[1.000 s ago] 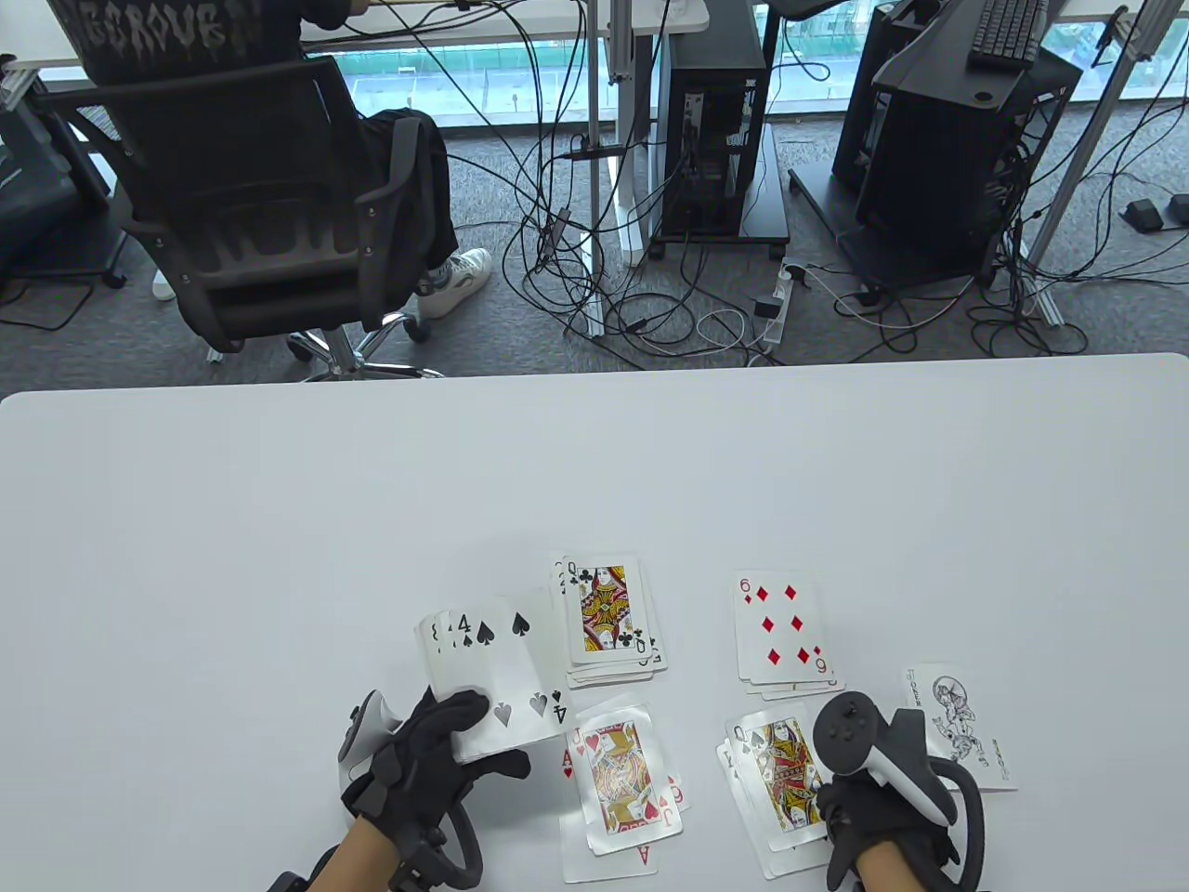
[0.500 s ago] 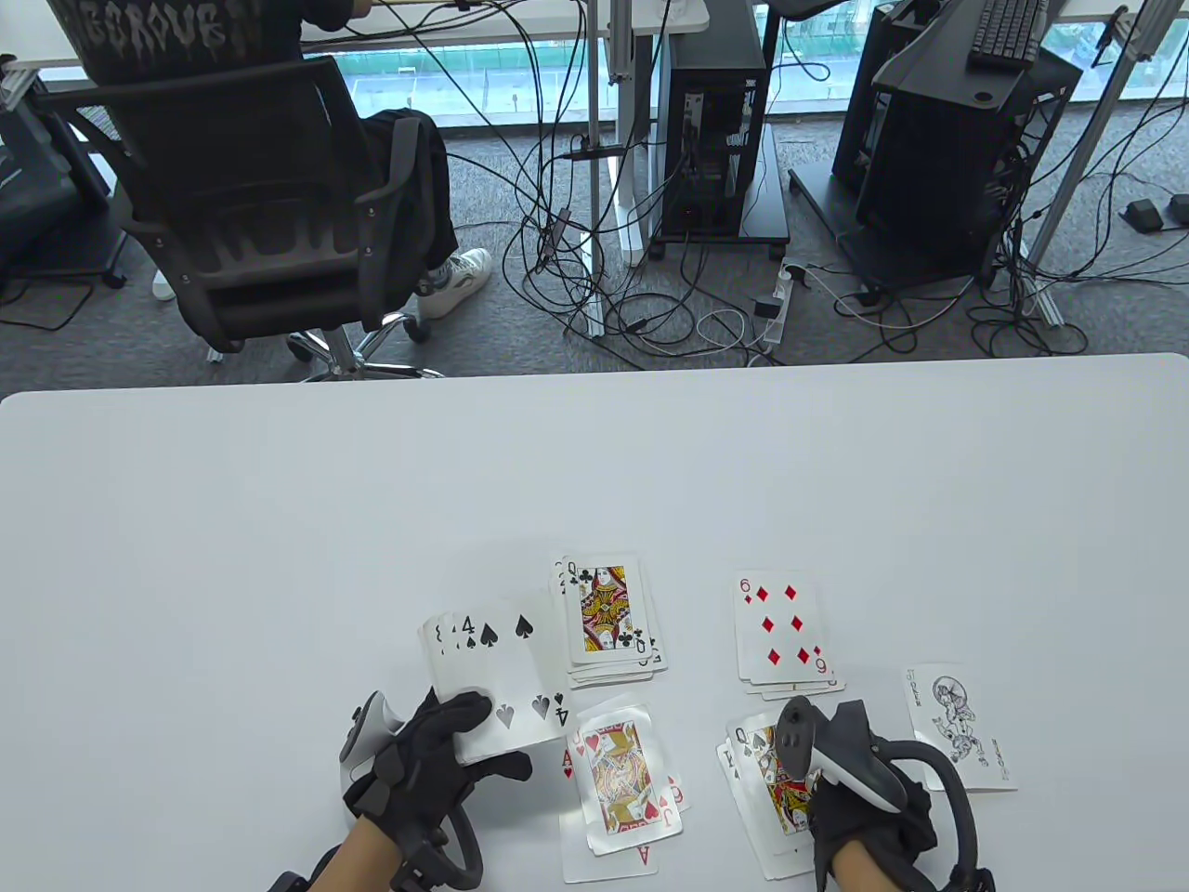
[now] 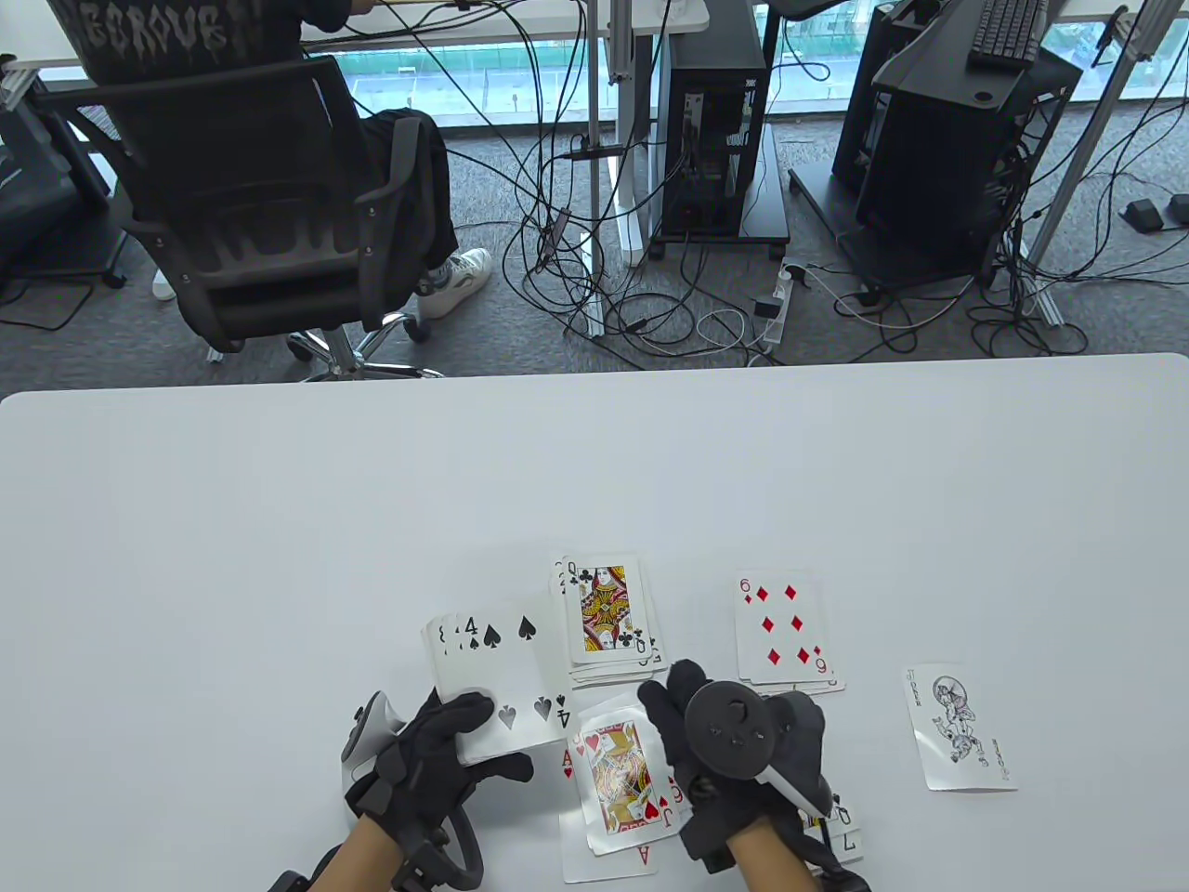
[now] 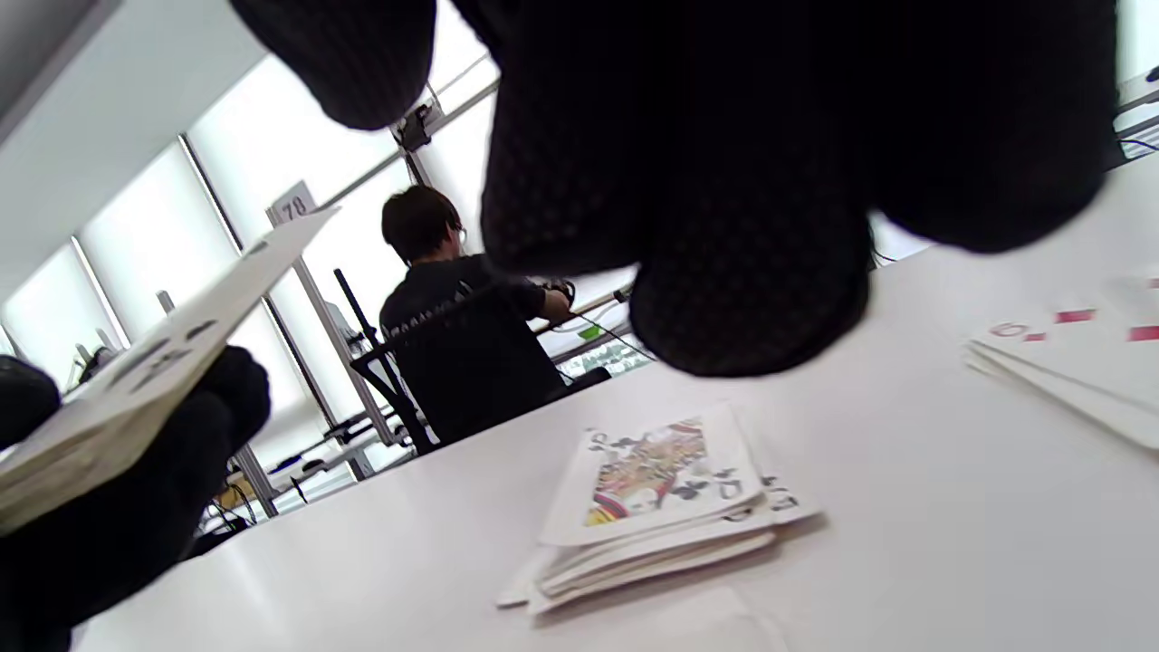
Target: Playing card suit sorting
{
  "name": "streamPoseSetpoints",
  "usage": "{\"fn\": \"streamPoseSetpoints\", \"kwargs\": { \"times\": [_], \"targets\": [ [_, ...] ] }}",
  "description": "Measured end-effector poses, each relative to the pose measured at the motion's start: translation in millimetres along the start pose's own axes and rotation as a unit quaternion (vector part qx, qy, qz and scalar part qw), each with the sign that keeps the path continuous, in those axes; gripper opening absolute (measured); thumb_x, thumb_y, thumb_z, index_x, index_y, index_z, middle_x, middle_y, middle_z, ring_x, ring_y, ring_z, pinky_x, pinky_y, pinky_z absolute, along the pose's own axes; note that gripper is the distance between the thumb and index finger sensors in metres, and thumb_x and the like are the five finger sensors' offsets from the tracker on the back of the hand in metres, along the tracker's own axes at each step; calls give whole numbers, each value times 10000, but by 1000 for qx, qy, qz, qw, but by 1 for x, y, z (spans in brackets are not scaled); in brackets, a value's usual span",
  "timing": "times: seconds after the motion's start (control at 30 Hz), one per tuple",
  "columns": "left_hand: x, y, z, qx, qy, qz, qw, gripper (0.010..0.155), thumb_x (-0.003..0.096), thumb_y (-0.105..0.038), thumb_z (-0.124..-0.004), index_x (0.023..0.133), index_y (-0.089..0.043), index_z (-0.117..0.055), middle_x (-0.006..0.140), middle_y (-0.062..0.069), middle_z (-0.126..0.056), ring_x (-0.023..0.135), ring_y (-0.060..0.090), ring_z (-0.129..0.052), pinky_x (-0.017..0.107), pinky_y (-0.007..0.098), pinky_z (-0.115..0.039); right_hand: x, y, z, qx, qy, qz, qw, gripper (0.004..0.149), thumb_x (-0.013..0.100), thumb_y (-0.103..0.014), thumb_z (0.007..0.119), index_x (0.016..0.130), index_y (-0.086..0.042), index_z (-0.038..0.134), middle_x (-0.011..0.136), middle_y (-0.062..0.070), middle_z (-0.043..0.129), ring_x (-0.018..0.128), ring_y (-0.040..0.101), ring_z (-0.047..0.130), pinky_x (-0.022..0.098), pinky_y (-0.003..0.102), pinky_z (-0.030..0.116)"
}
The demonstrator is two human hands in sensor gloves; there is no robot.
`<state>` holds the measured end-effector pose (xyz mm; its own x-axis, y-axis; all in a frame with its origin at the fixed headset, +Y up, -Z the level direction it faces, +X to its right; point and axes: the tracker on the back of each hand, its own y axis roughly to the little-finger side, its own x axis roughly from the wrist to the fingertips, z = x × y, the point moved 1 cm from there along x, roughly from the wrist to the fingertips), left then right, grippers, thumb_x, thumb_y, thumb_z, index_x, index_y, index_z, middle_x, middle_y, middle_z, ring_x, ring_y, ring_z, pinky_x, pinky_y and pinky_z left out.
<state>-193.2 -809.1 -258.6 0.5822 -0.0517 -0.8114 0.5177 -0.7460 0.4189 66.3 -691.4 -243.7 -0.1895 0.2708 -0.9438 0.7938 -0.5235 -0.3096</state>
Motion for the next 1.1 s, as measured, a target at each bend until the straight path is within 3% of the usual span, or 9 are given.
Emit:
{"fn": "streamPoseSetpoints", "kwargs": {
  "times": [0.13,0.23,0.43,0.57,0.67,0.87,1.1],
  "targets": [
    [1,2,0,2,1,7,1000,507,609,-404,-694,1054,-364,-455,1107,-69,-601,981,262,-759,537,402,-843,-4,-6,25,71,39,-22,996,603,547,-373,633,810,167,681,463,139,936,383,342,985,311,512,845],
    [2,3,-2,6,8,10,1000,507,610,-402,-696,1055,-363,-456,1108,-67,-602,980,266,-759,537,404,-842,-9,-8,37,102,2,-25,994,698,538,-438,641,852,185,617,534,170,911,446,378,961,345,534,829],
    [3,6,-7,14,22,20,999,509,608,-398,-699,1055,-363,-458,1108,-65,-603,981,268,-758,537,408,-841,-15,-11,48,83,-11,-47,995,789,506,-488,677,887,187,526,590,166,870,493,380,939,376,534,818],
    [4,7,-11,20,33,24,999,509,608,-397,-700,1055,-363,-460,1109,-65,-602,981,270,-756,539,410,-839,-18,-14,50,75,8,-51,996,834,483,-514,691,881,186,476,613,135,838,510,351,932,390,512,822],
    [5,8,-14,22,42,27,998,510,606,-397,-701,1055,-363,-461,1108,-63,-605,981,272,-757,537,413,-838,-19,-15,50,74,20,-50,996,805,467,-498,720,860,171,504,569,90,845,470,301,950,365,478,842],
    [6,9,-16,32,48,30,998,509,607,-395,-703,1055,-365,-463,1110,-67,-601,986,272,-749,543,419,-832,-19,-12,51,117,31,-38,992,617,458,-397,770,786,109,636,430,12,888,349,206,987,294,417,880],
    [6,9,-16,35,46,32,998,508,606,-393,-701,1054,-364,-464,1111,-65,-599,988,274,-744,546,421,-829,-20,-8,48,124,49,-29,991,449,498,-292,715,741,86,704,368,6,923,273,189,1007,244,396,895]
  ]
}}
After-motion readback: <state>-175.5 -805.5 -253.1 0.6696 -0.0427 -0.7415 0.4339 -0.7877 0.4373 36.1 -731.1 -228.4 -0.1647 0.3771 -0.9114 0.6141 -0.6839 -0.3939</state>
